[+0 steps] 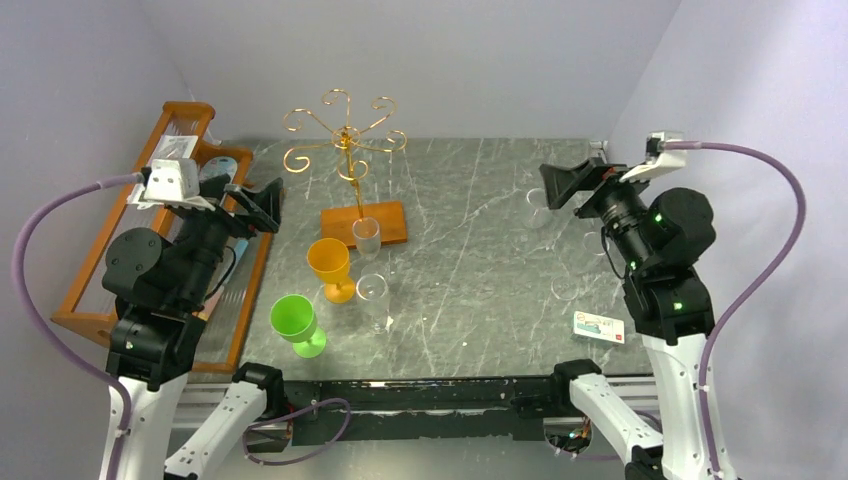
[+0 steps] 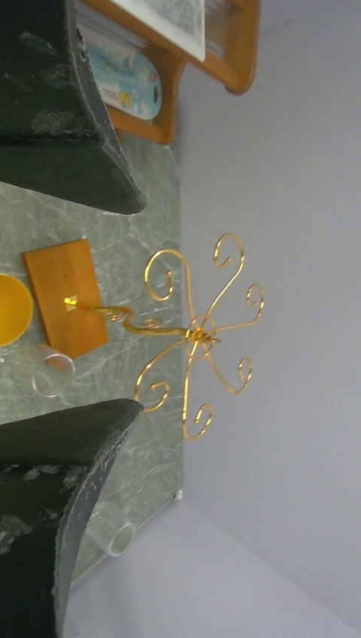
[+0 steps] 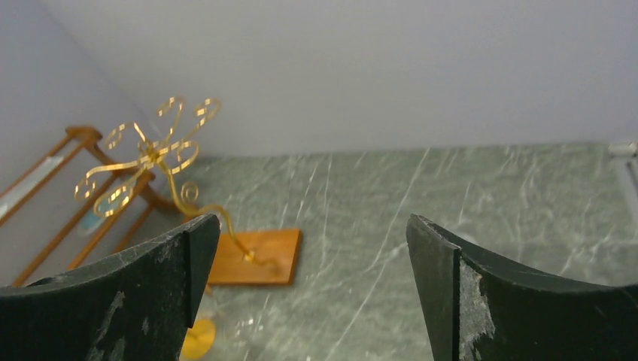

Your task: Place the wine glass upside down on the wine glass rack

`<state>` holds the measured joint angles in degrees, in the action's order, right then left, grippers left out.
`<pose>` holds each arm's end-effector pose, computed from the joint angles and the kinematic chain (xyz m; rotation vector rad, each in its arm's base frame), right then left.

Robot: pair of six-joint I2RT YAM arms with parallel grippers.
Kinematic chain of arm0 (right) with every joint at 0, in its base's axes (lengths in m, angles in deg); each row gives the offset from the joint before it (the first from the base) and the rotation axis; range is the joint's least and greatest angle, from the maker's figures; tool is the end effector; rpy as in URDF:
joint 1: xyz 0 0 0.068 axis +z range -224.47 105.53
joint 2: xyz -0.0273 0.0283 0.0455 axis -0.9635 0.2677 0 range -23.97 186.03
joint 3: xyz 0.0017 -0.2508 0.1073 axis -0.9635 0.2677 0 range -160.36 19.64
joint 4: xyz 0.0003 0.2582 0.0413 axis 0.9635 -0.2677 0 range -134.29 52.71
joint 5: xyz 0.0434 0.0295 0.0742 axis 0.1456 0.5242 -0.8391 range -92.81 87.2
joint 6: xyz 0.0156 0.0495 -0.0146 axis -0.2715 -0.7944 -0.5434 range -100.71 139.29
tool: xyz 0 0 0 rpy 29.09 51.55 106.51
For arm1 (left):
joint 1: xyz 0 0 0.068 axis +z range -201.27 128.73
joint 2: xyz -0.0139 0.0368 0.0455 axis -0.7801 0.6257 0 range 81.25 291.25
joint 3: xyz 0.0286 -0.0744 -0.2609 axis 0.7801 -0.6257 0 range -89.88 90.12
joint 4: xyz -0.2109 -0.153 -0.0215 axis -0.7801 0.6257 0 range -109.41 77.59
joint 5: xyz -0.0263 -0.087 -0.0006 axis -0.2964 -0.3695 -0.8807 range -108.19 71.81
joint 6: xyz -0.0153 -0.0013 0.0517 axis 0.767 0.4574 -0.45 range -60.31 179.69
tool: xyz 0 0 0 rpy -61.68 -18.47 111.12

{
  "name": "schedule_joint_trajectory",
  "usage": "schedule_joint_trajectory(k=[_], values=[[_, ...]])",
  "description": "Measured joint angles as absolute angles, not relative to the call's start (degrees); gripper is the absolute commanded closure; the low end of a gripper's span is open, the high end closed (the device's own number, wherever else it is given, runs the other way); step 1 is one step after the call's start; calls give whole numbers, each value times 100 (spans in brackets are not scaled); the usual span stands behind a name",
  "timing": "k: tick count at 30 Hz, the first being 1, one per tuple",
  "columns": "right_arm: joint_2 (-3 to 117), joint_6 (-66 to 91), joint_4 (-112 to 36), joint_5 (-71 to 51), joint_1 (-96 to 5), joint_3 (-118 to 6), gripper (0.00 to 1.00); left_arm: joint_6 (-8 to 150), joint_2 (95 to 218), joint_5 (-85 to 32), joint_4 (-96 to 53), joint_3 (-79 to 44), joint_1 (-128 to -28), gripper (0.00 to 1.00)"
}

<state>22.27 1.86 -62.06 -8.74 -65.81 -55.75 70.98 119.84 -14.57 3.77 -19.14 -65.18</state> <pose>0.1292 0.0234 0.4843 0.0312 1.5104 0.4436 0.0950 -0.0213 0.4763 -0.0200 1.4218 -0.3190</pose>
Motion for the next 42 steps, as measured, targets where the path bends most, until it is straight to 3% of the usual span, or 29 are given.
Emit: schedule_joint_trajectory(k=[11, 15, 20, 23, 28, 33, 38, 42], values=[[2819, -295, -6062, -2695, -6550, -4530, 0, 7240, 11613, -2117, 298, -2756, -6518, 3], [3151, -599, -5918, -2721, -5800, -4290, 2, 7305, 11656, -2154, 130, -2948, -6518, 3], [3862, -669, -5804, -1779, -3446, -4557, 15, 7524, 11879, -2137, -47, -3005, -6518, 3], [4515, -732, -5819, -1186, -2712, -4821, 18, 7688, 12063, -2091, -78, -3005, -6518, 3], [5457, -918, -6130, -13, -1796, -5149, 29, 7874, 12089, -1837, -71, -3049, -6518, 3], [6281, -1189, -6543, 803, -1110, -5641, 49, 7906, 11816, -1573, -73, -3108, -6518, 3], [6766, -1425, -7052, 1364, -845, -5940, 59, 7904, 11591, -1510, -71, -3123, -6518, 3], [6817, -1476, -7323, 1511, -780, -6001, 74, 7911, 11615, -1499, -54, -3125, -6518, 3]])
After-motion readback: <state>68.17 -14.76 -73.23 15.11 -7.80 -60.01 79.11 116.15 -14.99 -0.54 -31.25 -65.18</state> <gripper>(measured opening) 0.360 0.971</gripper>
